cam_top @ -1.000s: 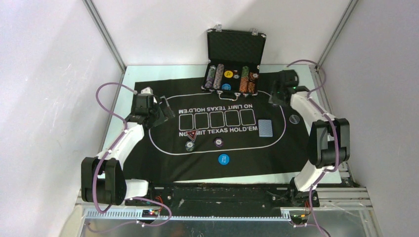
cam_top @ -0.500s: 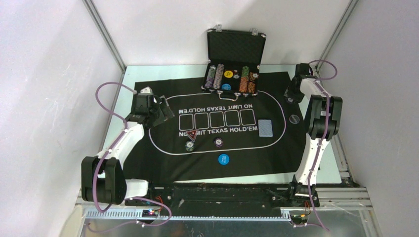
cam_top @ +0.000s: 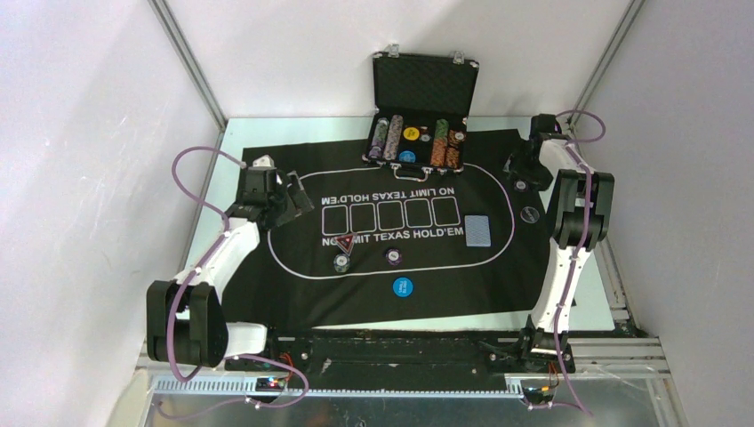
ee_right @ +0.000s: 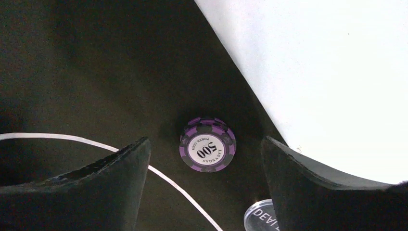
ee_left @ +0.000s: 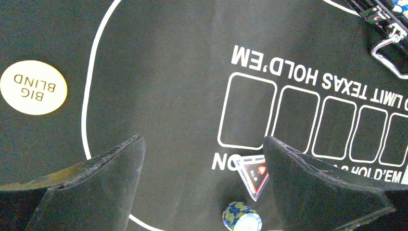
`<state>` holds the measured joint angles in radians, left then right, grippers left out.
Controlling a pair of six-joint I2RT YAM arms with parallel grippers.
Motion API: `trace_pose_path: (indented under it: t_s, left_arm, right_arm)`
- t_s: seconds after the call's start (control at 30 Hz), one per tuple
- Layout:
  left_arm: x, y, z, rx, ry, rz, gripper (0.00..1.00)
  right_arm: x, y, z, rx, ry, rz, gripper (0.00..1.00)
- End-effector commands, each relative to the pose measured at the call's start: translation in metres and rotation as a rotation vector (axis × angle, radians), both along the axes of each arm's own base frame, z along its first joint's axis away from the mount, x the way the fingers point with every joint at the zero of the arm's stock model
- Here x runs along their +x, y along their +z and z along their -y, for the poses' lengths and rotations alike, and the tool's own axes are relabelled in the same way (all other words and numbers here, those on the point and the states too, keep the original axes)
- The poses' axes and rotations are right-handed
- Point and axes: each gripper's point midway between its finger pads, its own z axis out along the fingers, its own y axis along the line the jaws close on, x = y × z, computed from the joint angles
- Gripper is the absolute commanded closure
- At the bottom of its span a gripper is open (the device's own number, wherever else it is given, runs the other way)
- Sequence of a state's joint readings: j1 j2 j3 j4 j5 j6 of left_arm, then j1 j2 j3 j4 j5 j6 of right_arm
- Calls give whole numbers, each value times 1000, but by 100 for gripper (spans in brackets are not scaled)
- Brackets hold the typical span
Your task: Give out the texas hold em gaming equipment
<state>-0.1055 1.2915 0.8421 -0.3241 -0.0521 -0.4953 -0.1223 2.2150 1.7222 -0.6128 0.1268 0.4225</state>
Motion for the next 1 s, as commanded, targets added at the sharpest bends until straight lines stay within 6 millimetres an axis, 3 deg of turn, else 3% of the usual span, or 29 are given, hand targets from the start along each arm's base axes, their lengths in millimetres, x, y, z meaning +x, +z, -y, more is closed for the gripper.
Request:
trace_pose_path:
  t_s: [0.0,0.17,0.2,0.23,0.27,0.3,0.33,0.37,0.4,0.43,0.47,0.5,0.63,0.8,0.97]
  left_arm:
    - [8,19,5,0,-24,58,0]
    - [5,22,9,-26,-32,69,0]
    - [3,22,10,-33,-33,69,0]
    - [2,22,10,-37,-33,68,0]
    - [0,23,11,-43,-33,70,0]
    - [-3,20,12,-44,-34,61,0]
    - [-4,22,12,-49,-31,67,0]
    - [-7,20,13,-49,-31,61,0]
    - [-9,22,14,-53,-30,69,0]
    - [-11,19,15,-54,-33,66,0]
    - [-12,21,16,-59,-35,74,0]
    - [-13,21,18,-63,-41,76,0]
    - [-15,22,31,-85,-91,77,0]
    - [-18,21,36,-79,-114,76,0]
    - [-18,22,38,-76,-122,79,0]
  right_arm:
    - [11,36,0,7,7,71,3]
    - [5,85,-16,9,62,156,0]
    - [3,104,-24,7,87,194,0]
    - [-4,100,-31,13,104,191,0]
    - [-5,121,-44,5,141,248,0]
    - [-17,112,-61,9,179,226,0]
    - [-20,130,-75,3,215,285,0]
    - [-35,115,-102,26,280,262,0]
    - [-36,130,-120,37,325,334,1]
    - [-57,111,-156,90,416,301,0]
    - [-59,120,-175,116,460,356,0]
    - [-81,105,-212,163,558,327,0]
    - [-129,93,-300,137,808,310,0]
    - [-174,80,-357,118,989,255,1]
    - [-189,53,-370,68,1041,155,2]
